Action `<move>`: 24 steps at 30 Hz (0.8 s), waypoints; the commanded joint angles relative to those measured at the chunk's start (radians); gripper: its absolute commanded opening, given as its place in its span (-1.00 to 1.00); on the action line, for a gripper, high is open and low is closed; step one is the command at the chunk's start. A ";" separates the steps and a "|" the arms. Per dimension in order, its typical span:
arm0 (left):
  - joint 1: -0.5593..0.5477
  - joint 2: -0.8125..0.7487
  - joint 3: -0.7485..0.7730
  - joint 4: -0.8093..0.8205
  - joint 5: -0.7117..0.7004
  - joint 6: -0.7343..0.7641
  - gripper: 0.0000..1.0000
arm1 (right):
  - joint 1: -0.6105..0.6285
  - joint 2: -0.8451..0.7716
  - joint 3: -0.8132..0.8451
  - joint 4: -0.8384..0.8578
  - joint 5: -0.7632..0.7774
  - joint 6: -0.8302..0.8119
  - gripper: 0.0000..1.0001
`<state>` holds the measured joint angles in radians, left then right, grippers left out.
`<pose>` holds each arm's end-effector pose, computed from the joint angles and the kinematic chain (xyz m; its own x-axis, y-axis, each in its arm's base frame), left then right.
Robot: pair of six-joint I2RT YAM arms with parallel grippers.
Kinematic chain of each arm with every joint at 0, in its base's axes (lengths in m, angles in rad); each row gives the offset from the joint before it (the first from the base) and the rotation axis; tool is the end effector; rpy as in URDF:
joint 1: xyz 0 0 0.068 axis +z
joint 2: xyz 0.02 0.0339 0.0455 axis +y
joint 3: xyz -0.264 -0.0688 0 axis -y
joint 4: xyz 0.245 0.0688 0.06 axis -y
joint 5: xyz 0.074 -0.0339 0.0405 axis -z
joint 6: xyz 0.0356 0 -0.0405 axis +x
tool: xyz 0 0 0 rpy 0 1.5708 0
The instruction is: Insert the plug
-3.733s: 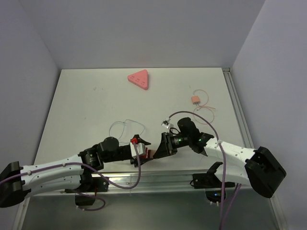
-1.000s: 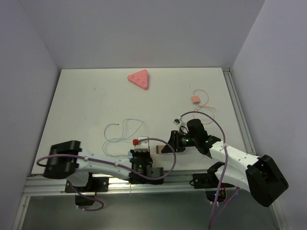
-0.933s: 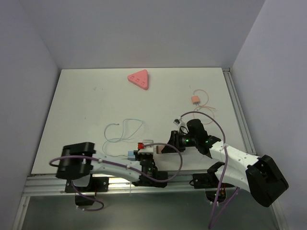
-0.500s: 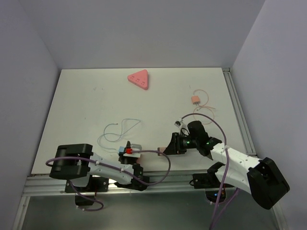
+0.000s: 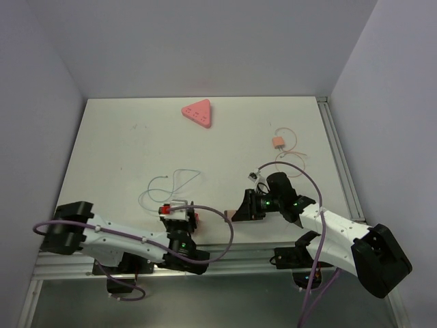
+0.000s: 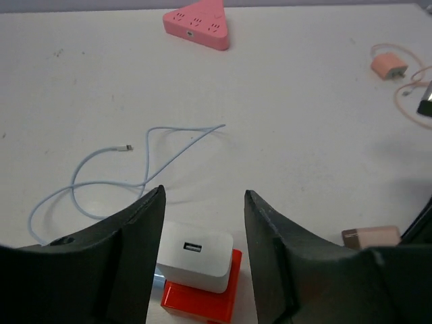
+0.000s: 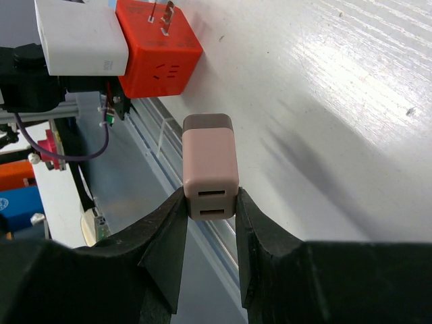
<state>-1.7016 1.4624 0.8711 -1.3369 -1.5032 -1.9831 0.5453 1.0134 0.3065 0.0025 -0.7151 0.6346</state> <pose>0.0089 -0.2045 0.2176 -0.0686 -0.0471 -0.9965 0.1034 0.9932 -0.0540 0.1439 0.1146 0.1587 -0.9313 -0.0414 -0.3619 -0.3311 0.5103 0.7937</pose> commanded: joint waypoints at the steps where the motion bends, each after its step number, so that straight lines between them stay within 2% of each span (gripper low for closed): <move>1: -0.009 -0.150 -0.009 -0.039 -0.069 -0.232 0.08 | -0.005 -0.021 0.011 0.037 -0.001 0.002 -1.00; 2: -0.010 -0.174 -0.017 -0.039 -0.065 -0.209 0.02 | -0.005 -0.019 0.008 0.040 -0.003 0.004 -1.00; 3: -0.013 -0.197 -0.026 -0.039 -0.061 -0.189 -0.16 | -0.005 -0.013 0.008 0.042 -0.006 0.004 -1.00; 5: -0.027 -0.278 -0.056 -0.039 -0.034 -0.134 -0.28 | -0.005 -0.009 0.005 0.051 -0.006 0.004 -1.00; 6: -0.033 -0.310 -0.066 -0.032 -0.023 -0.114 -0.29 | -0.005 -0.003 0.006 0.051 -0.009 0.002 -1.00; 8: -0.047 -0.414 -0.070 0.040 0.039 0.089 -0.28 | -0.004 -0.001 0.008 0.054 -0.010 0.004 -1.00; 9: -0.047 -0.498 -0.081 0.262 0.066 0.251 -0.23 | -0.005 0.002 0.008 0.060 -0.010 0.007 -1.00; 10: -0.046 -0.546 -0.101 0.447 0.093 0.661 -0.20 | -0.005 0.002 0.009 0.065 -0.018 0.008 -1.00; 12: 0.018 -0.647 -0.165 0.772 0.292 1.047 -0.17 | -0.004 0.011 0.013 0.070 -0.021 0.011 -1.00; 13: 0.066 -0.748 -0.240 1.000 0.367 1.245 -0.16 | -0.004 0.013 0.017 0.071 -0.020 0.014 -1.00; 14: 0.150 -0.790 -0.276 1.066 0.499 1.301 -0.17 | -0.004 0.013 0.019 0.071 -0.020 0.014 -1.00; 17: 0.270 -0.876 -0.340 1.133 0.590 1.357 -0.23 | -0.001 0.002 0.022 0.062 -0.012 0.022 -1.00; 19: 0.305 -0.878 -0.357 1.147 0.644 1.371 -0.36 | 0.002 -0.022 0.016 0.051 -0.004 0.023 -1.00; 20: 0.325 -0.875 -0.365 1.179 0.647 1.380 -0.45 | 0.002 -0.033 0.014 0.045 0.003 0.022 -1.00; 21: 0.327 -0.870 -0.389 1.197 0.638 1.386 -0.69 | 0.002 -0.038 0.013 0.036 0.006 0.016 -1.00; 23: 0.327 -0.881 -0.434 1.327 0.640 1.446 -0.96 | 0.002 -0.039 0.006 0.037 0.008 0.017 -1.00; 24: 0.327 -0.889 -0.483 1.413 0.644 1.472 -0.99 | 0.002 -0.039 0.003 0.040 0.006 0.022 -1.00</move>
<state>-1.3808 0.5846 0.4603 -0.1913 -0.9340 -0.6735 0.5453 0.9977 0.3065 0.0219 -0.7162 0.6537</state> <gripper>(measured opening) 0.027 0.378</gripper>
